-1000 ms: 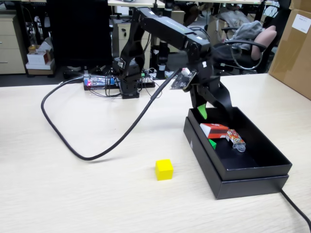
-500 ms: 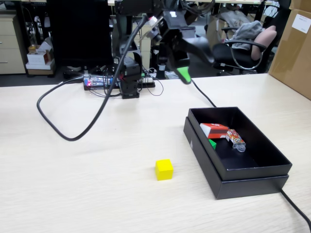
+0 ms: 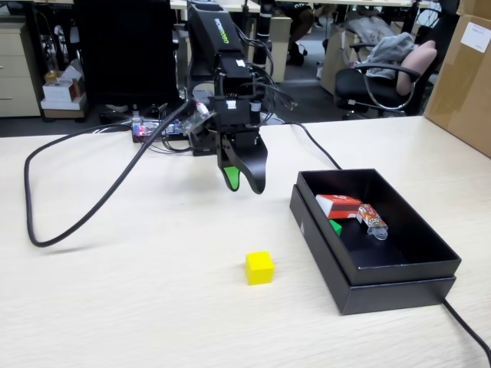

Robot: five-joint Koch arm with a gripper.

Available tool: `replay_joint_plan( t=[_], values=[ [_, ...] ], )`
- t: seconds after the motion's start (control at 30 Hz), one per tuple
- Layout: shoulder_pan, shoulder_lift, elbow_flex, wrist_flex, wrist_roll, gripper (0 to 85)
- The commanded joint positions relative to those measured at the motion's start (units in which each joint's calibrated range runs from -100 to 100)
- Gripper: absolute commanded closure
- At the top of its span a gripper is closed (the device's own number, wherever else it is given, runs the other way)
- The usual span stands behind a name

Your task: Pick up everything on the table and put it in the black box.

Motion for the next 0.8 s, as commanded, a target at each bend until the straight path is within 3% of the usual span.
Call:
replay_joint_plan(
  t=[0.0,0.37,0.53,0.77],
  values=[
    [-0.78,5.00,10.58,2.38,-0.20,38.0],
    [-2.93,34.37,35.52,0.65,-0.24,38.4],
    [-2.88,48.37,54.56,-15.68,1.61,38.4],
    [-2.64,58.01,63.89,-22.76,2.59,38.4]
  ],
)
